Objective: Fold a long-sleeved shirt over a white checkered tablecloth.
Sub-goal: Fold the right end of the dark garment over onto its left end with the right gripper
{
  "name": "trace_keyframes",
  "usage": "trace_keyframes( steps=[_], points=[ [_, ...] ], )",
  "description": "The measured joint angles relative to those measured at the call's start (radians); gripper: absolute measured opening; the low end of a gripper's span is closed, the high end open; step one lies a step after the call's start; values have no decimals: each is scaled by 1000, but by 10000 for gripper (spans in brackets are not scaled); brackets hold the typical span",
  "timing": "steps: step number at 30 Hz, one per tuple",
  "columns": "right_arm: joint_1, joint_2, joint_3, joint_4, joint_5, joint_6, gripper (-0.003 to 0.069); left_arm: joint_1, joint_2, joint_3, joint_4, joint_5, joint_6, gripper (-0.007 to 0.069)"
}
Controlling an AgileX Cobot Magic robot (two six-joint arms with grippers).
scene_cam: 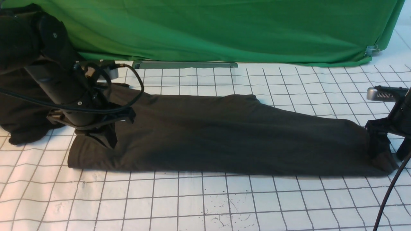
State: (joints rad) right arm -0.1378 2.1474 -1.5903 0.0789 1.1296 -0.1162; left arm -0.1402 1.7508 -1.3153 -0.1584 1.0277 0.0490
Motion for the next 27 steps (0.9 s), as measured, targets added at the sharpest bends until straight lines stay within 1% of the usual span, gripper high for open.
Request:
trace_keyframes(
  steps=[1, 5, 6, 8, 12, 14, 16, 21, 25, 27],
  points=[
    [1, 1, 0, -2, -2, -14, 429, 0, 0, 0, 1, 0, 0, -4],
    [6, 1, -4, 12, 3, -63, 117, 0, 0, 0, 1, 2, 0, -4],
    [6, 1, -12, 5, 18, -61, 62, 0, -1, 0, 3, 6, 0, -4],
    [-2, -3, -24, -24, 36, -38, 38, 0, -6, 0, 13, 10, 0, -4],
    [-56, -49, -59, -117, 71, 36, 29, 0, -44, 3, 40, 1, -17, -4],
    [-82, -83, -75, -148, 77, 46, 29, 0, -65, 4, 47, -15, -25, -4],
    [-87, -106, -85, -165, 79, 46, 29, 0, -70, 4, 43, -28, -27, -4],
    [-79, -153, -97, -146, 83, 46, 29, 0, -70, 5, -22, -72, -29, -4],
    [-32, -200, -99, -121, 84, 75, 29, 0, -61, 5, -102, -126, -6, -4],
    [0, -220, -99, -101, 85, 85, 29, 0, -51, 5, -113, -124, 0, -4]
  ],
)
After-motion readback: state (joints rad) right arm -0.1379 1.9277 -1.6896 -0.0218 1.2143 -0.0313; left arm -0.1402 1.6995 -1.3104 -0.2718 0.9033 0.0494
